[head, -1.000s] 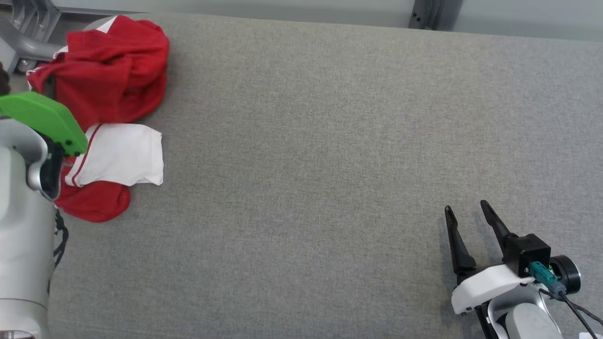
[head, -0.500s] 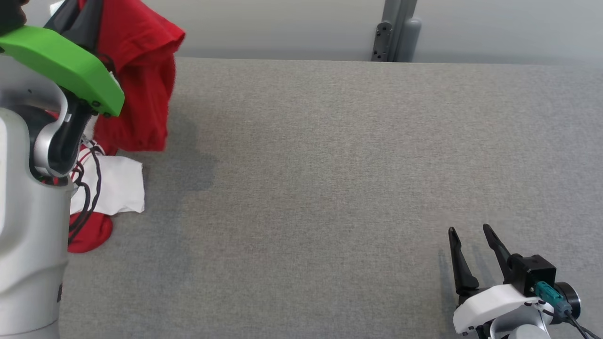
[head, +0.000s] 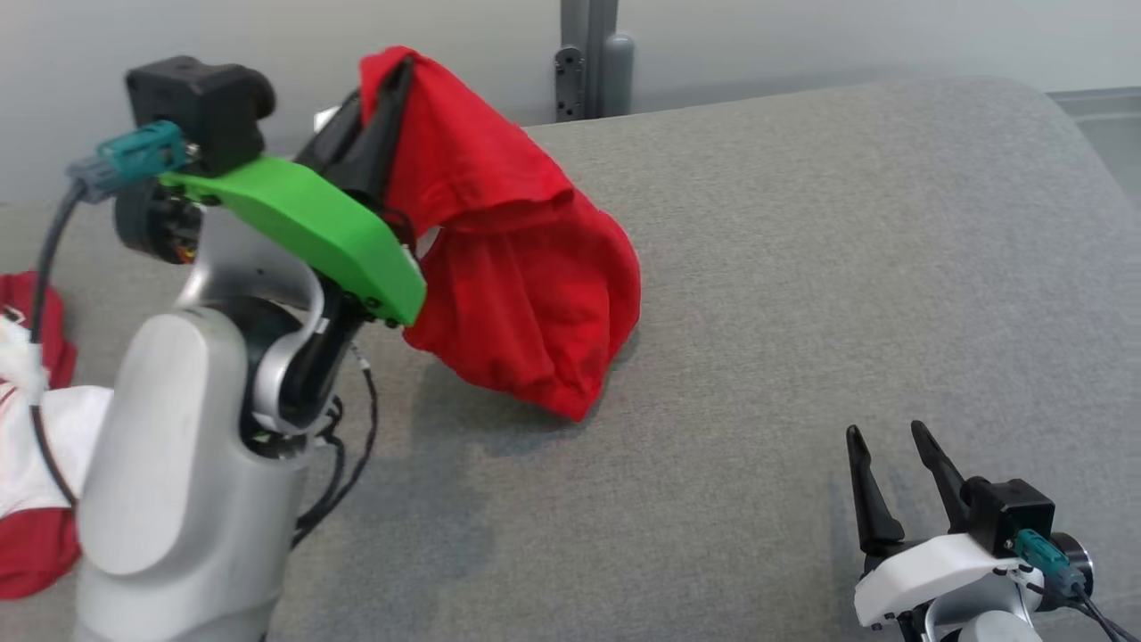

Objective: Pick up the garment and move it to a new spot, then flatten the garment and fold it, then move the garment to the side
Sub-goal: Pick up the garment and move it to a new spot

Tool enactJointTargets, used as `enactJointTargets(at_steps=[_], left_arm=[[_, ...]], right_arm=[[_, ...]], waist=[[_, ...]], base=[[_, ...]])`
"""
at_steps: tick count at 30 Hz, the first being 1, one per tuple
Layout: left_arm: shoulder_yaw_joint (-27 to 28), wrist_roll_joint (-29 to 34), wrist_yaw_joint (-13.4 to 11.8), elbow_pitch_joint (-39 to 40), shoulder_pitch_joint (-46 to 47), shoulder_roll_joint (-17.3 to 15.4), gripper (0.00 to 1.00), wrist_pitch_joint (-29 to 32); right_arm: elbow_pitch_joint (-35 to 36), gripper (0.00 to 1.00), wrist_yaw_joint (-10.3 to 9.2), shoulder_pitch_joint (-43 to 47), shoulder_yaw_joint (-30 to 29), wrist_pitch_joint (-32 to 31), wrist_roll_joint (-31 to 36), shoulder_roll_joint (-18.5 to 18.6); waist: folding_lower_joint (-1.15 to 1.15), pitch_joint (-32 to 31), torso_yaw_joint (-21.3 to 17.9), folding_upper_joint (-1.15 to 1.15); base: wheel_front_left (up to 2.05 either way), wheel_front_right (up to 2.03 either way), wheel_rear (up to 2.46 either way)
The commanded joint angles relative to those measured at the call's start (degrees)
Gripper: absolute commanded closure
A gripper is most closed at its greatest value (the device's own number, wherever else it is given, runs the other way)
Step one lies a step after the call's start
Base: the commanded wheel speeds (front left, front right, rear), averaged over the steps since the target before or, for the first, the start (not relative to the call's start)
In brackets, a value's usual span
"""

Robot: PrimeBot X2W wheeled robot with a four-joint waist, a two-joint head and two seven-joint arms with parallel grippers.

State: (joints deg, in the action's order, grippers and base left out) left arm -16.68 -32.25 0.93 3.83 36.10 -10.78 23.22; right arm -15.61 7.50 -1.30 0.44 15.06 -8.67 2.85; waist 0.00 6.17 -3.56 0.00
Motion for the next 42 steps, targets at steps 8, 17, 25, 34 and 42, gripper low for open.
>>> enactJointTargets(at_steps=[8, 17, 25, 34, 42], left_arm=[[-7.7, -6.7, -3.1, -11.1, -2.9, 7.6, 1.00, -7.5], [-28.7, -32.0, -12.2, -21.1, -0.7, 7.8, 0.83, -24.6], [-42.7, -57.5, -15.8, -23.2, 1.2, 7.7, 0.00, -34.8], [-55.4, -53.5, -14.0, -26.2, 6.5, 7.7, 0.00, -36.9], [-51.5, -41.0, -14.1, -26.8, 2.7, 4.3, 0.00, -38.5]], right_arm=[[-0.2, 0.00, -0.02, -1.6, 0.7, 0.2, -0.3, 0.1], [-0.3, 0.00, -0.02, -4.4, 3.3, 0.2, -1.7, 0.1], [-1.1, 0.00, -0.02, -5.0, 4.2, 0.2, -3.0, 0.1], [-1.0, 0.00, -0.02, -2.8, 1.8, 0.2, -1.9, 0.1], [1.3, 0.00, -0.02, 0.7, -0.9, 0.2, 1.2, 0.1]], waist=[[0.00, 3.2, -9.1, 0.00], [0.00, 6.4, -13.8, 0.00], [0.00, 7.7, -14.9, 0.00], [0.00, 5.1, -11.5, 0.00], [0.00, 0.3, -6.5, 0.00]], base=[[0.00, 0.00, 0.00], [0.00, 0.00, 0.00], [0.00, 0.00, 0.00], [0.00, 0.00, 0.00], [0.00, 0.00, 0.00]])
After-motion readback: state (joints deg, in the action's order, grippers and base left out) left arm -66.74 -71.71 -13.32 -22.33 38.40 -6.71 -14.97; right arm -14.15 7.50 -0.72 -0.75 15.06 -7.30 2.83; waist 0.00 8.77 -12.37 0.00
